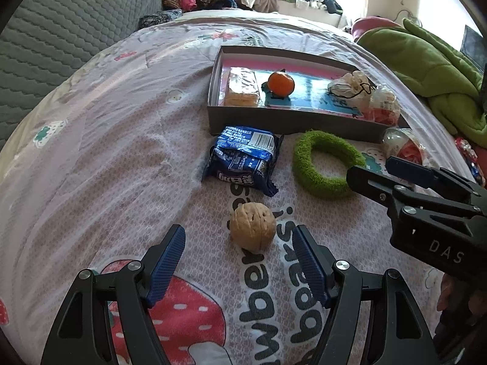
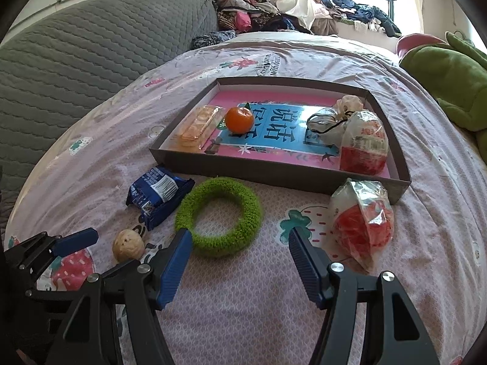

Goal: Organize objects
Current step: 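Move the left gripper toward the walnut while the right gripper approaches the green ring, then close the left gripper on the walnut while the right gripper grasps the green fuzzy ring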

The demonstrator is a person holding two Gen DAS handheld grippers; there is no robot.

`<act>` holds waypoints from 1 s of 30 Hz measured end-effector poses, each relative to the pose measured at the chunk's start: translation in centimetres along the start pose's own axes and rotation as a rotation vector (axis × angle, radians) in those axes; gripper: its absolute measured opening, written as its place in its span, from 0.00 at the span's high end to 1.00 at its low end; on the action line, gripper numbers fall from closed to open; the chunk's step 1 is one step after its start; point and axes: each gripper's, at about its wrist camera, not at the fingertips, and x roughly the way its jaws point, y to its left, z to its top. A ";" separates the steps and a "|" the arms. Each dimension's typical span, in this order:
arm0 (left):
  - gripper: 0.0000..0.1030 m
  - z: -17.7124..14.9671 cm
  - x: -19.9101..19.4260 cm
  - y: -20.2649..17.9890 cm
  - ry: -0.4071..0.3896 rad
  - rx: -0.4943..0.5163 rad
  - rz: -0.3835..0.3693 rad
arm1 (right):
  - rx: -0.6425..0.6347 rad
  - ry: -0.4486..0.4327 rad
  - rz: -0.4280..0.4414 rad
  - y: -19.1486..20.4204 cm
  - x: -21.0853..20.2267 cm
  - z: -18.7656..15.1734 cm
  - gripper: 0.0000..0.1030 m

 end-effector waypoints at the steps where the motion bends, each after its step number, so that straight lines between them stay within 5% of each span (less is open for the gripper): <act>1: 0.28 0.1 0.1 0.1 -0.001 -0.003 0.005 | 0.003 0.000 -0.006 -0.1 0.2 0.1 0.37; 12: 0.28 0.4 1.3 0.9 0.007 -0.035 0.013 | 0.018 0.037 -0.049 -0.6 3.1 0.8 0.39; 20: 0.28 0.4 1.8 0.7 0.005 -0.024 0.031 | -0.063 0.055 -0.088 0.3 4.1 1.0 0.54; 25: 0.28 0.5 1.8 0.6 -0.004 -0.017 0.027 | -0.126 0.051 -0.093 1.4 4.0 0.8 0.75; 29: 0.37 0.5 1.8 0.6 -0.004 -0.020 -0.004 | -0.145 0.042 -0.091 1.8 3.9 0.6 0.84; 30: 0.45 0.5 1.8 0.5 -0.004 -0.016 -0.011 | -0.139 0.040 -0.086 1.7 3.9 0.6 0.85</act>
